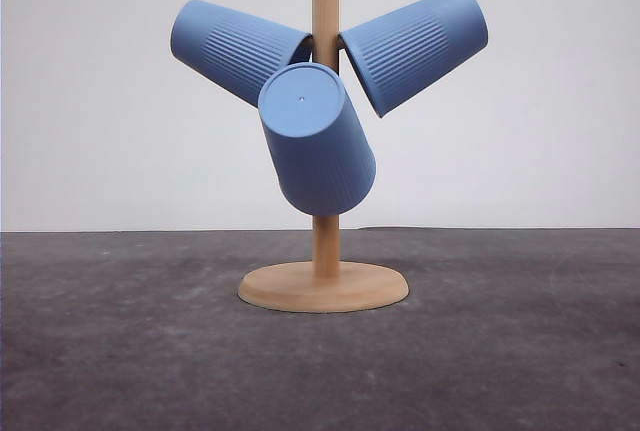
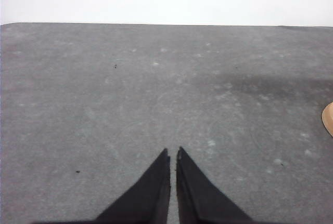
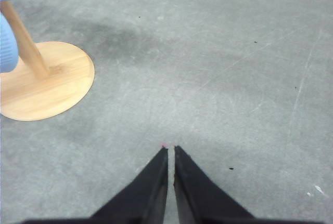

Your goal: Place three cups

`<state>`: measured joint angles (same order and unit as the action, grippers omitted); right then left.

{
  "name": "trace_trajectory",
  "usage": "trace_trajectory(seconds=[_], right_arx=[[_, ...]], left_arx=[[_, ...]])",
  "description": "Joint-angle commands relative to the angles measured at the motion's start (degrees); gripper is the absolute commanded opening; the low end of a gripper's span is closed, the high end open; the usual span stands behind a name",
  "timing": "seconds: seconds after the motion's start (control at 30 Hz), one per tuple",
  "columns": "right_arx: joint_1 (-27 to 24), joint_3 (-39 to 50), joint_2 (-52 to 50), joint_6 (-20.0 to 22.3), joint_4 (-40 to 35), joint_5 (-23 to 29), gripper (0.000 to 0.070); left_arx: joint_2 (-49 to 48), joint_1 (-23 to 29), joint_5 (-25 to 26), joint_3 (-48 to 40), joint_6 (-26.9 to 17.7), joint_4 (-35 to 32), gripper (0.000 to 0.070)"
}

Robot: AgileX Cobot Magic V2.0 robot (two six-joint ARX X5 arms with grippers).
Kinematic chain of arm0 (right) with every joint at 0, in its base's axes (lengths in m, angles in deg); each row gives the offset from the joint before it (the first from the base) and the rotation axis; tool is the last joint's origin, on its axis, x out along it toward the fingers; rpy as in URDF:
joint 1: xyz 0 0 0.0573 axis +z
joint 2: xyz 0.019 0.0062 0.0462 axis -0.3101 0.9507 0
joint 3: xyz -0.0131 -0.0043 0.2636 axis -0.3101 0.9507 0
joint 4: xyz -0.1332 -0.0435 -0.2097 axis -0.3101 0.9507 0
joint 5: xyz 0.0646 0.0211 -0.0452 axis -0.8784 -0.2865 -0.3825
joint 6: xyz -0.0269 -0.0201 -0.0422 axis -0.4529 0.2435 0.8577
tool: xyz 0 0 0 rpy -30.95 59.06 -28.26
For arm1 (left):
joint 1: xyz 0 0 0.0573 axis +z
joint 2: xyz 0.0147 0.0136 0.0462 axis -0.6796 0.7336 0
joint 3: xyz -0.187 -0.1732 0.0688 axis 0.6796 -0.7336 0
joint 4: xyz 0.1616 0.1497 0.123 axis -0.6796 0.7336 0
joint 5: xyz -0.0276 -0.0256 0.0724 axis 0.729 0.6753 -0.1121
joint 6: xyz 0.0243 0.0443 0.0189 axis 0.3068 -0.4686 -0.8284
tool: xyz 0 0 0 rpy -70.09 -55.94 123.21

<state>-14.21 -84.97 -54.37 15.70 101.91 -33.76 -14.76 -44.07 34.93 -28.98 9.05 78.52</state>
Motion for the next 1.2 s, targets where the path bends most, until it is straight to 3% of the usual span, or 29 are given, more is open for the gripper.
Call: trace_trajectory(seconds=[0.0, 0.17, 0.33, 0.47, 0.73, 1.17], right_arx=[[0.11, -0.88, 0.11, 2.62, -1.13, 0.16, 0.0019], [0.13, 3.06, -2.08, 0.67, -4.6, 0.92, 0.0019], [0.12, 18.14, -10.01, -6.2, -18.13, 6.49, 0.0019], [-0.7, 28.14, -19.06, -7.46, -25.18, 9.75, 0.0019], [-3.96, 33.81, -32.04, -7.32, -22.98, 10.77, 0.0019], [-4.74, 33.79, -32.44, -7.44, -22.87, 11.97, 0.0019]], left_arx=[[-0.07, -0.04, -0.17, -0.83, 0.02, 0.31, 0.0], [-0.07, -0.02, -0.17, -0.83, 0.02, 0.31, 0.0], [-0.06, -0.04, -0.17, -0.83, 0.02, 0.31, 0.0], [-0.07, -0.04, -0.17, -0.83, 0.02, 0.31, 0.0], [-0.05, -0.04, -0.17, -0.83, 0.02, 0.31, 0.0], [-0.06, -0.04, -0.17, -0.83, 0.02, 0.31, 0.0]])
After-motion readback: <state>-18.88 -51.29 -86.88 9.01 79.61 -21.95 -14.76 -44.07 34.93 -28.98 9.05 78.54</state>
